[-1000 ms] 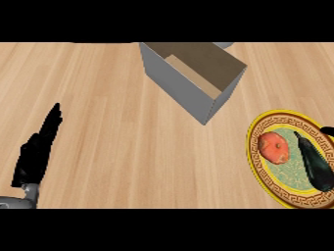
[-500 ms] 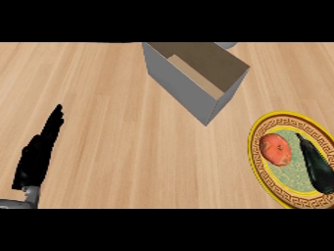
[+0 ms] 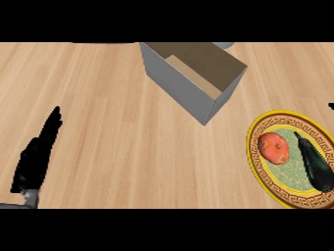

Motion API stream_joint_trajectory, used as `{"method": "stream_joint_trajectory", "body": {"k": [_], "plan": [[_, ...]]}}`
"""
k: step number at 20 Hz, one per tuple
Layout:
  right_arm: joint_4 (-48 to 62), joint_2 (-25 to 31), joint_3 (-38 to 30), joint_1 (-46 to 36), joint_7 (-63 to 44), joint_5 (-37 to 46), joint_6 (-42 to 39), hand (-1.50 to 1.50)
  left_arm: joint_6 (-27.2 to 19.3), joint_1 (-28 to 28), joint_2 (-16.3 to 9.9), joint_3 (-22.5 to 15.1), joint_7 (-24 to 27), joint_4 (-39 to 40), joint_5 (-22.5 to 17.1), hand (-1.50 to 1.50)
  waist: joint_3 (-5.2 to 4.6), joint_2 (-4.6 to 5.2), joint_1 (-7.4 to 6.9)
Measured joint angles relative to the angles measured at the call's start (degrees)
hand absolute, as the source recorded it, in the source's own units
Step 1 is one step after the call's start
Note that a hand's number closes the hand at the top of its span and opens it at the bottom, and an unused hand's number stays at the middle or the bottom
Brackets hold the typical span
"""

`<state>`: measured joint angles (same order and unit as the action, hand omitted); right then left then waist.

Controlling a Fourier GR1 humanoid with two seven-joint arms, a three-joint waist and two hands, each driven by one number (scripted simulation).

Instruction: Pick the eggplant from the plate and place it in the cardboard box

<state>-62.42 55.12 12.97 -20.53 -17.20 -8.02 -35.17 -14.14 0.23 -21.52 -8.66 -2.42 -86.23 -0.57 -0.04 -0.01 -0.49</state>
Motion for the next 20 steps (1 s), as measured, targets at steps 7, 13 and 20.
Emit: {"method": "stream_joint_trajectory", "body": {"k": [7,13,20], "plan": [[-4.6,-5.0,-1.7,2.6,-7.3,4.3,1.2,-1.50,2.1,0.2,0.4,2.0,-2.3,-2.0,1.1,0.00,0.02,-0.05,0.36],[-5.6,-7.9,-4.1,3.8,-9.5,8.9,-1.0,-1.50,3.6,0.0,2.1,3.7,-1.9,-1.3,2.5,0.00,0.04,-0.02,0.40],[-8.1,-12.0,-7.6,6.9,-10.7,13.5,-1.9,-1.50,4.5,0.9,4.2,4.5,-3.4,-3.5,5.1,0.00,0.03,-0.03,0.43]]}}
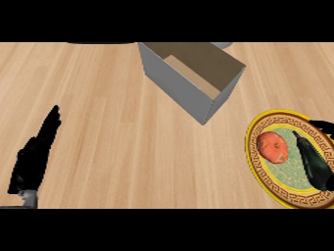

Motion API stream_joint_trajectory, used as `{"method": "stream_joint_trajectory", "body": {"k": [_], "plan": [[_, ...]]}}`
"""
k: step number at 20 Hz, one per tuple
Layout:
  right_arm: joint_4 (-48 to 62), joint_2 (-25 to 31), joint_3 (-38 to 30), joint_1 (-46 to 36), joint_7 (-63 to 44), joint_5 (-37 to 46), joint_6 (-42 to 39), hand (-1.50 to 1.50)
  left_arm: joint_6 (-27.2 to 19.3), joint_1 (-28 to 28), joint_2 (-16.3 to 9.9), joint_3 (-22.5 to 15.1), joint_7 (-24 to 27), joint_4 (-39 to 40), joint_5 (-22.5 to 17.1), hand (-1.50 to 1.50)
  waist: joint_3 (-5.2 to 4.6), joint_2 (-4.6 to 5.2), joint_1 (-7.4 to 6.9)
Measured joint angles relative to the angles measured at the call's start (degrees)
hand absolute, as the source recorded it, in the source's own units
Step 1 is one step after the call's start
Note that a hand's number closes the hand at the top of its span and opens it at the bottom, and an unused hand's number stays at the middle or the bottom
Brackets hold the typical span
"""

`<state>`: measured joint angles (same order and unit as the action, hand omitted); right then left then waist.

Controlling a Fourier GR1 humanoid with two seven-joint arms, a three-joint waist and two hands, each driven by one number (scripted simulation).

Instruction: Pick the eggplant from the plate and place it in the cardboard box

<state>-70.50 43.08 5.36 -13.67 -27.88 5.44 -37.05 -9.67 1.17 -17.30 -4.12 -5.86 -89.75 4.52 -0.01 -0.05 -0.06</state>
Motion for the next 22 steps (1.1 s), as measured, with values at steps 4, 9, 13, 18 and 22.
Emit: {"method": "stream_joint_trajectory", "body": {"k": [4,9,13,18,22], "plan": [[0.0,-1.7,-2.0,0.6,0.9,2.7,-0.9,-1.50,1.6,0.6,0.5,1.1,0.2,-0.5,0.6,0.00,0.01,0.02,-0.03],[-0.1,-4.6,-3.9,1.2,1.4,6.3,-1.3,-1.50,3.1,-1.0,1.5,3.2,0.8,1.4,1.1,0.00,0.00,0.03,-0.02],[-0.3,-5.8,-5.7,2.1,2.3,8.5,-2.0,-1.50,3.5,-0.4,2.6,3.5,0.9,0.9,2.5,0.00,0.00,0.01,-0.02],[0.7,-8.4,-7.0,1.8,3.3,11.7,-2.0,-1.50,4.6,-0.6,3.5,4.4,0.2,0.5,3.4,0.00,-0.05,0.00,-0.02],[3.2,-9.4,-7.3,1.0,6.0,15.3,-2.0,-1.50,4.9,-1.2,4.6,4.8,0.3,1.1,4.6,0.00,-0.32,-0.17,-0.02]]}}
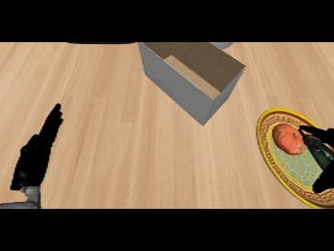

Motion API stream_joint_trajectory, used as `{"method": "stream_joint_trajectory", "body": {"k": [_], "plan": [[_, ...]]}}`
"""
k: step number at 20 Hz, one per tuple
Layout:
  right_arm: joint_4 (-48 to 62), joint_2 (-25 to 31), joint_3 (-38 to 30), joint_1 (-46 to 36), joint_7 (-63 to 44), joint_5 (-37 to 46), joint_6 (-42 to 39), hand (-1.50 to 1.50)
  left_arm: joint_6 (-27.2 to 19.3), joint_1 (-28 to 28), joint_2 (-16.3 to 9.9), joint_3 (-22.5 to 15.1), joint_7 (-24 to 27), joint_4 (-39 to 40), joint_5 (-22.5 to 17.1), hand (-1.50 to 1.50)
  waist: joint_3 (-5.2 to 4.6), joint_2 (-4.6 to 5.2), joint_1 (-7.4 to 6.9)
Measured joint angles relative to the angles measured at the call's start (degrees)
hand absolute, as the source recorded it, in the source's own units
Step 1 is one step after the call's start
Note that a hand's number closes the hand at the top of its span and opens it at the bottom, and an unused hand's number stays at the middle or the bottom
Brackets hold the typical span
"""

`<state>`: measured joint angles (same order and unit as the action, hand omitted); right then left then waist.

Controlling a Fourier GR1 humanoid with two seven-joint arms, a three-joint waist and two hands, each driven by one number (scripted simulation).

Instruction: Pick the eggplant from the plate and place it in the cardboard box

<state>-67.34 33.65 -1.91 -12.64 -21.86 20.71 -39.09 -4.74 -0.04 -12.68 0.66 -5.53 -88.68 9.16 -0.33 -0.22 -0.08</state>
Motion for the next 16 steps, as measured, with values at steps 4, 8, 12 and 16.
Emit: {"method": "stream_joint_trajectory", "body": {"k": [4,8,12,16], "plan": [[-2.5,-1.2,-0.2,1.5,-0.7,1.3,-0.8,-1.50,0.5,1.0,0.5,0.7,1.5,0.4,0.4,0.00,-0.10,-0.09,0.03],[-0.5,-1.4,-1.9,0.1,-0.1,1.6,-1.5,1.50,0.8,0.5,0.8,1.3,0.8,0.2,0.5,0.00,-0.30,-0.17,-0.05],[-0.7,-1.3,-1.0,0.8,4.8,6.6,4.2,1.50,0.9,-0.7,1.1,1.5,1.0,1.2,1.1,0.00,-0.31,-0.18,-0.10],[-0.1,-0.9,-0.2,0.8,8.5,11.4,9.6,1.50,1.3,1.5,1.4,1.2,1.0,-0.6,1.5,0.00,-0.28,-0.19,-0.26]]}}
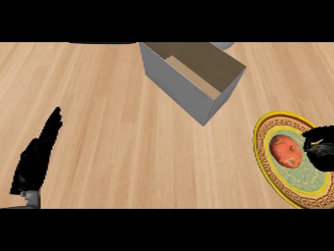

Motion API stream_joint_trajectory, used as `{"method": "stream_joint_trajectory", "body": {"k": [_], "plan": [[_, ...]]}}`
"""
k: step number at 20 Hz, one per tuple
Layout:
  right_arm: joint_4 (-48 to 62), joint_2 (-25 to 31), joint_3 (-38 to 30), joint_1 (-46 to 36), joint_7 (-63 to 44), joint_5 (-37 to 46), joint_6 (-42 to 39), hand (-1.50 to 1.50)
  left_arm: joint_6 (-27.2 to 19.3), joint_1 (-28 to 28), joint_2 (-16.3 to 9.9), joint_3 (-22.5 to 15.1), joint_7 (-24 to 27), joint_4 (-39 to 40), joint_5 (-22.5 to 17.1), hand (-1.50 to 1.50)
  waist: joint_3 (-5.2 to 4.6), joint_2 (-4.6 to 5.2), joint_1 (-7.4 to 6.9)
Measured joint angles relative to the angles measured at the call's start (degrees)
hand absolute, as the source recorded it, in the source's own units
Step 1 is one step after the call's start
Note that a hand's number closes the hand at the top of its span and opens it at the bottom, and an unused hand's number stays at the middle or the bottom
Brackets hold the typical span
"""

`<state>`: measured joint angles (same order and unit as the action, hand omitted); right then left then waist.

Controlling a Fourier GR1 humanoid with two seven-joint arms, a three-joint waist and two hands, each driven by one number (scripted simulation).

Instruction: Pick the eggplant from the plate and place it in the cardboard box

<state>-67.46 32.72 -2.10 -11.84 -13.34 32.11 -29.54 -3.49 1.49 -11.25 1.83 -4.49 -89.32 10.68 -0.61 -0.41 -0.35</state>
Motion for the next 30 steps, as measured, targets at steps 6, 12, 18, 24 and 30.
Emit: {"method": "stream_joint_trajectory", "body": {"k": [6,12,18,24,30], "plan": [[2.9,-0.2,0.0,-2.1,5.2,5.0,5.9,1.50,0.9,-1.2,0.3,0.6,-1.3,0.0,-0.1,0.00,0.36,0.29,-0.05],[6.3,1.6,3.1,-11.5,12.7,13.0,16.1,1.50,0.9,-1.5,1.2,-0.9,-1.2,-0.6,0.7,0.00,0.67,0.79,-1.69],[11.5,1.5,2.6,-18.3,18.3,17.1,24.2,1.50,0.5,-1.7,1.5,-0.5,-2.5,-1.3,1.0,0.00,0.66,0.65,-0.88],[7.9,-0.5,-2.7,-22.9,24.8,8.0,21.7,1.50,1.0,-0.8,0.8,0.5,-2.5,-2.0,0.6,0.00,0.65,0.34,-0.20],[3.2,-4.0,-5.5,-26.8,27.6,-0.5,16.9,1.50,1.4,-1.0,0.2,1.4,-1.1,-0.3,0.6,0.00,0.59,0.29,0.15]]}}
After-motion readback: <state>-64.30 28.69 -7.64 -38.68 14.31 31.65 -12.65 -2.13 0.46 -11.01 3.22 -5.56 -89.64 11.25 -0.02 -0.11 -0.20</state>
